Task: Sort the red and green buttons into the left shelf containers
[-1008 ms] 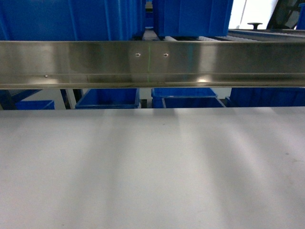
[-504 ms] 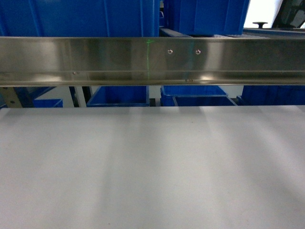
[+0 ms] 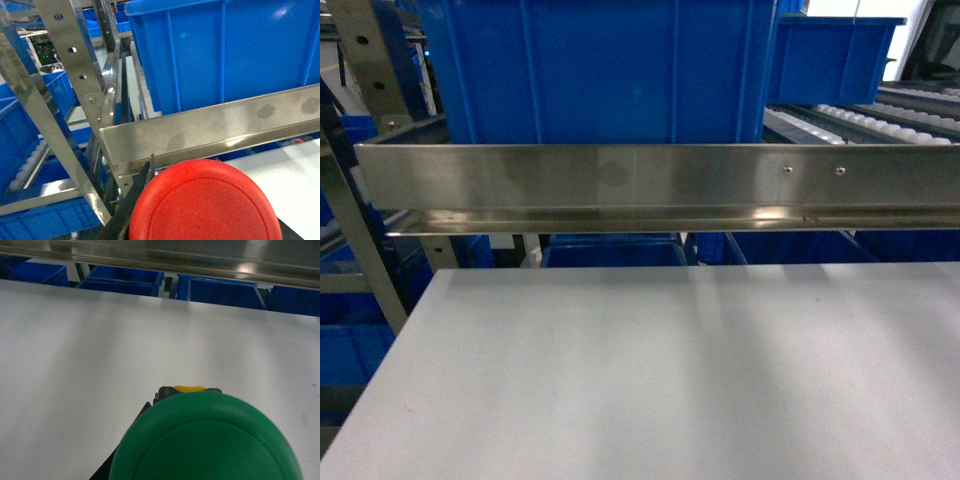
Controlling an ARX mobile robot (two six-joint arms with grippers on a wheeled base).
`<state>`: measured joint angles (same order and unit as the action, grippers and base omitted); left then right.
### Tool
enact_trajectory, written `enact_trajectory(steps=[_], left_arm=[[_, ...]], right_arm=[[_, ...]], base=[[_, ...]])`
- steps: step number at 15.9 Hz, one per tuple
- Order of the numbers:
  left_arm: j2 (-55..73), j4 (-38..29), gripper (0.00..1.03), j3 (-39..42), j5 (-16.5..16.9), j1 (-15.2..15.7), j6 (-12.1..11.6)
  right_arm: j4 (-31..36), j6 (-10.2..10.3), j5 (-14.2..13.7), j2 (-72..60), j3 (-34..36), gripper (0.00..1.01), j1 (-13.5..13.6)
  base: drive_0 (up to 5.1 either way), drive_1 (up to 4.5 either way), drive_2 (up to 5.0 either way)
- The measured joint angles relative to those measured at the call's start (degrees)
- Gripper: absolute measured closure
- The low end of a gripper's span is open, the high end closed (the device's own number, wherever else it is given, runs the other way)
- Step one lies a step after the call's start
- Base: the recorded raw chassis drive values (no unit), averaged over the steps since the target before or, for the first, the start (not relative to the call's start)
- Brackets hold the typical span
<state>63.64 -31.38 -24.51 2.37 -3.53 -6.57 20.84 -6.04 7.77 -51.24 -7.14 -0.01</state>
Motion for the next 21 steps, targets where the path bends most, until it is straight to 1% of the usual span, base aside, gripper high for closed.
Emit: enact_trajectory(steps=[8,14,21], left_arm=[[0.1,0.1,0.77,0.0,0.0,0.0,0.0],[0.0,0.0,0.77,0.0,0.1,0.0,0.0],[0.0,-0.1,0.77,0.0,0.2,-0.1,0.0]], right_arm=[[-0.4,0.0,0.0,-0.1,0.0,0.74,0.0],[-0.1,0.0,0.0,0.0,0.0,0.74,0.0],[0.0,0.0,0.0,0.0,0.0,0.74,0.0]], base=[[-4.9,2.55,2.6],[-4.1,0.10,4.5],[-5.0,2.43,2.4]])
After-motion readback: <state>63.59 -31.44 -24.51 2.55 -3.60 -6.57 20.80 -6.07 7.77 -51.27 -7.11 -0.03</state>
